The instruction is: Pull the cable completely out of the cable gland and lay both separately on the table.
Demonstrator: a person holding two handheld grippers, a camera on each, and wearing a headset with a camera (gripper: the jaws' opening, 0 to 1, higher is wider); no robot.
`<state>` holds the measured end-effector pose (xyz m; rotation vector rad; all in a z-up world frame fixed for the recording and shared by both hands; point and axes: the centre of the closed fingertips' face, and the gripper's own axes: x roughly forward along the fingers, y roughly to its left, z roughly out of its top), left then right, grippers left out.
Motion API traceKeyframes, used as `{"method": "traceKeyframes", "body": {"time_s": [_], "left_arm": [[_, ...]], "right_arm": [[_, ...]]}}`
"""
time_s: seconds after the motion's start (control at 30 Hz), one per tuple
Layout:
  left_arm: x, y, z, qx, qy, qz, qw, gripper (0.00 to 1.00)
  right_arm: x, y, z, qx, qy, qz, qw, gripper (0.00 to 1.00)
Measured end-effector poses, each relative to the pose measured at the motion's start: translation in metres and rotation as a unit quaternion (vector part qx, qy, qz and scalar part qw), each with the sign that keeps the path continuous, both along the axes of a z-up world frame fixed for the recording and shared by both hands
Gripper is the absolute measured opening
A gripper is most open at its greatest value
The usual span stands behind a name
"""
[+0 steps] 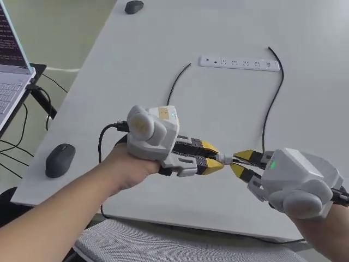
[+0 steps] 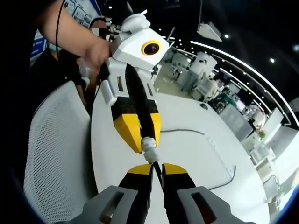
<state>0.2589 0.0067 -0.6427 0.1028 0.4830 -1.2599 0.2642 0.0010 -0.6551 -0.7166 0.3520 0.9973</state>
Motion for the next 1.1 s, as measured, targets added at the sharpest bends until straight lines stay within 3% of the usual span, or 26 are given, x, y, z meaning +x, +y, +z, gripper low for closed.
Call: {"method": "traceKeyframes", "body": {"time_s": [0.23,0.33,0.87,1.1], "left_arm": [[-0.002,0.000,-0.002,0.001,0.003,-0.003,1.0000,0.15],[-0.003,-0.001,-0.006,0.010,-0.004,-0.010,0.9999,0.15],[-0.001,0.001,-0.011,0.014,-0.002,-0.003,0.9999,0.15],[0.000,0.002,-0.007,0.011,-0.003,0.004,0.9999,0.15]], "right_arm": [[-0.002,-0.001,-0.002,-0.008,-0.005,0.008,0.9999,0.00],[-0.003,-0.003,-0.006,0.004,0.016,0.004,0.9999,0.00],[0.001,-0.012,-0.014,0.012,0.040,-0.018,0.9990,0.00],[0.007,-0.024,-0.020,0.031,0.065,-0.056,0.9959,0.00]]}}
